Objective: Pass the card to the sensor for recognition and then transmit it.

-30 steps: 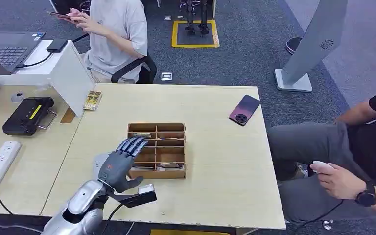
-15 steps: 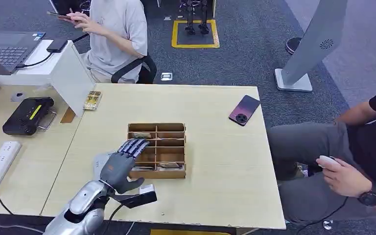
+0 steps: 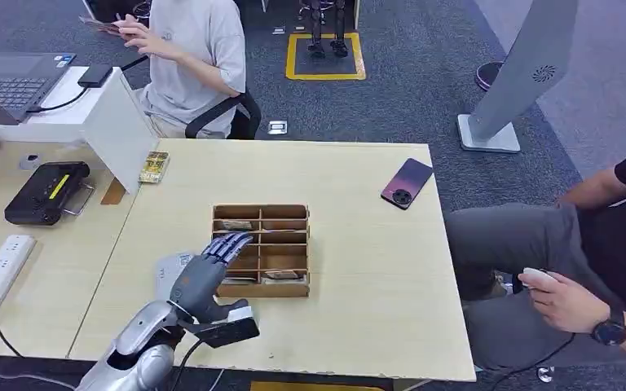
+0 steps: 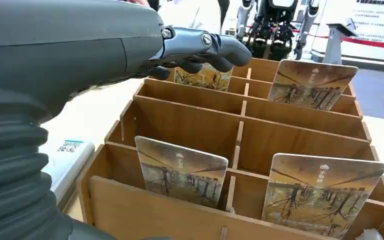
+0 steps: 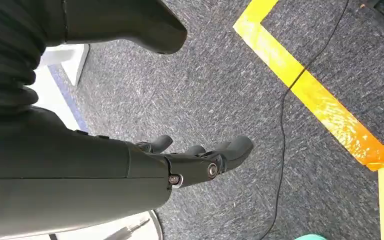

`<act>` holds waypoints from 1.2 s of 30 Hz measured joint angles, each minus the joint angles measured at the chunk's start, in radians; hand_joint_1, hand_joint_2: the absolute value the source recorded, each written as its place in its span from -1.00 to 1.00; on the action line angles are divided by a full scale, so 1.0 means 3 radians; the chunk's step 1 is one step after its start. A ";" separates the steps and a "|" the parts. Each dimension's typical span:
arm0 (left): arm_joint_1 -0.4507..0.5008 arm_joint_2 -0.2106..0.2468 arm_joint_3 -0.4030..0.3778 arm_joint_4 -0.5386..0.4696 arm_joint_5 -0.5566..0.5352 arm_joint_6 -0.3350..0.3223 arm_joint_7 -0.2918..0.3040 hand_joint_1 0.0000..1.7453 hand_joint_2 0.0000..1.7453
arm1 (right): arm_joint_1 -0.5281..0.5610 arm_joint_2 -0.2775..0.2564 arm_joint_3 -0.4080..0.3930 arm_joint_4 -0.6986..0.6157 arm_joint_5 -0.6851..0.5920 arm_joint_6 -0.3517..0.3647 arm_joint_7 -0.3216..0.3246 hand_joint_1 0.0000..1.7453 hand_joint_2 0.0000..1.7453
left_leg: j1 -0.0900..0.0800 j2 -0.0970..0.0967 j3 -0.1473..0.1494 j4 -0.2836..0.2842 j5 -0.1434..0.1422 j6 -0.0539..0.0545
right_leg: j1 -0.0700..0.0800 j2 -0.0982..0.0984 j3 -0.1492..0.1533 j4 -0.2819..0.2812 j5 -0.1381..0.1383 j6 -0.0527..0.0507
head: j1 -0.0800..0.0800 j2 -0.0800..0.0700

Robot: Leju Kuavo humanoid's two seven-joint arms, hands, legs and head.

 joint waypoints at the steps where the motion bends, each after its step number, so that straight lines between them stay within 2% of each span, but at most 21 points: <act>1: 0.0002 0.0000 0.0000 0.0000 0.0001 -0.0001 0.0000 -1.00 1.00 | 0.0000 0.0000 0.0000 0.0000 0.0000 0.0000 0.0000 -1.00 1.00 | 0.0000 0.0000 0.0000 0.0000 0.0000 0.0000 | 0.0000 0.0000 0.0000 0.0000 0.0000 0.0000 | 0.0000 0.0000; 10: 0.0016 0.0001 0.0000 0.0022 -0.0321 0.0079 0.0151 -1.00 1.00 | -0.0001 0.0000 0.0000 0.0000 0.0000 0.0000 0.0011 -1.00 1.00 | 0.0000 0.0000 0.0000 0.0000 0.0000 0.0000 | 0.0000 0.0000 0.0000 0.0000 0.0000 0.0000 | 0.0000 0.0000; 26: 0.0016 0.0000 0.0000 0.0088 -0.0359 0.0080 0.0150 -1.00 1.00 | -0.0003 0.0000 0.0000 0.0000 0.0000 0.0000 0.0011 -1.00 1.00 | 0.0000 0.0000 0.0000 0.0000 0.0000 0.0000 | 0.0000 0.0000 0.0000 0.0000 0.0000 0.0000 | 0.0000 0.0000; 27: 0.0016 -0.0001 0.0001 0.0088 -0.0354 0.0080 0.0149 -0.92 1.00 | -0.0003 0.0000 0.0000 0.0000 -0.0004 0.0000 0.0008 -1.00 1.00 | 0.0000 0.0000 0.0000 0.0000 0.0000 0.0000 | 0.0000 0.0000 0.0000 0.0000 0.0000 0.0000 | 0.0000 0.0000; 31: 0.0016 0.0000 0.0000 0.0092 -0.0333 0.0067 0.0130 -0.92 1.00 | -0.0007 0.0000 0.0000 0.0000 -0.0005 0.0000 -0.0001 -1.00 1.00 | 0.0000 0.0000 0.0000 0.0000 0.0000 0.0000 | 0.0000 0.0000 0.0000 0.0000 0.0000 0.0000 | 0.0000 0.0000; 32: 0.0016 0.0000 0.0000 0.0097 -0.0331 0.0066 0.0122 1.00 1.00 | -0.0007 0.0000 0.0000 0.0000 -0.0005 0.0000 0.0000 -1.00 1.00 | 0.0000 0.0000 0.0000 0.0000 0.0000 0.0000 | 0.0000 0.0000 0.0000 0.0000 0.0000 0.0000 | 0.0000 0.0000; 36: 0.0008 0.0000 0.0001 0.0109 -0.0328 0.0064 0.0118 1.00 1.00 | -0.0009 -0.0001 0.0000 0.0000 -0.0005 0.0000 0.0000 -1.00 1.00 | 0.0000 0.0000 0.0000 0.0000 0.0000 0.0000 | 0.0000 0.0000 0.0000 0.0000 0.0000 0.0000 | 0.0000 0.0000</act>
